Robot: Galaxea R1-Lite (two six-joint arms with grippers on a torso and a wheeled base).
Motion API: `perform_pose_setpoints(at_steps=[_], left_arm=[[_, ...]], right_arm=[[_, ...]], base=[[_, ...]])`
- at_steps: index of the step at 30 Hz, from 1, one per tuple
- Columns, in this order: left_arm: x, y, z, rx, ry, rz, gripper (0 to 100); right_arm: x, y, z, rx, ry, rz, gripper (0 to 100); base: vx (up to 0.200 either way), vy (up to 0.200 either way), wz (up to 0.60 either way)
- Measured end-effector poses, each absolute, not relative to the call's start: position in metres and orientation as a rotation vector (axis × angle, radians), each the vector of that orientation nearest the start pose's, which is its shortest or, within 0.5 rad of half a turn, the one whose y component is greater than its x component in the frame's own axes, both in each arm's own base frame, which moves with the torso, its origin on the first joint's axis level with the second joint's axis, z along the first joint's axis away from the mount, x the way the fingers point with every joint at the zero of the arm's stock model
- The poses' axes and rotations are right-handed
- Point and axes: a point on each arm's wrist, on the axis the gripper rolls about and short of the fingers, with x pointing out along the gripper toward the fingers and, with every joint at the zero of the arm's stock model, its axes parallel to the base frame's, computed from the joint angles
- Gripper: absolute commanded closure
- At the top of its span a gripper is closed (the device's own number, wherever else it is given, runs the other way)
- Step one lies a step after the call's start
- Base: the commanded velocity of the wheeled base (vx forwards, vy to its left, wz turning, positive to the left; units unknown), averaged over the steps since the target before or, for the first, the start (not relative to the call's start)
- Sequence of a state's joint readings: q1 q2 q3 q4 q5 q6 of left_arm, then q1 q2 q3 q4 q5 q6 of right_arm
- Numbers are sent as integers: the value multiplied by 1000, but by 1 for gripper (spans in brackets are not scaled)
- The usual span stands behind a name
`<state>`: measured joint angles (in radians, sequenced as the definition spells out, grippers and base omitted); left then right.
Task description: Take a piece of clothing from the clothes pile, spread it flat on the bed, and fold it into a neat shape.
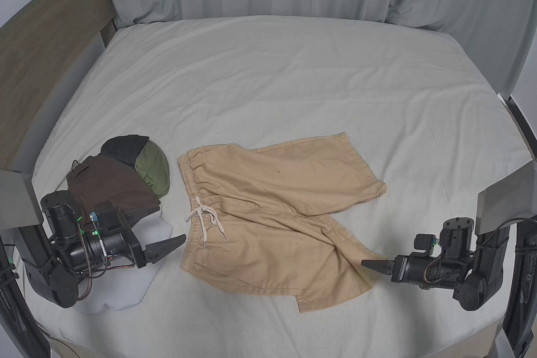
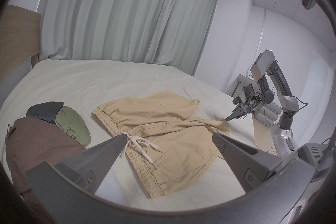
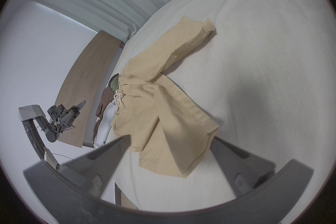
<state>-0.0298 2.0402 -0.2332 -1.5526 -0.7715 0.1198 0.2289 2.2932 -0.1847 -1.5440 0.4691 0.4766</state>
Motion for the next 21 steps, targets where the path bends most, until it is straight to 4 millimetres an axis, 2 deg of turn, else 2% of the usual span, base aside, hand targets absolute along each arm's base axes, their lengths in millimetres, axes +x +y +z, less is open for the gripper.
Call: perform_pose_setpoints(at_steps=[12,21], left_arm=[[260,-23,56,17,197,-810,0],[260,-24,55,17,199,-810,0]], right_arm=[[254,63,-19,416,679,536,100],[273,54,-15,356,580,469,100]], base=[[0,0,0],[0,0,0]])
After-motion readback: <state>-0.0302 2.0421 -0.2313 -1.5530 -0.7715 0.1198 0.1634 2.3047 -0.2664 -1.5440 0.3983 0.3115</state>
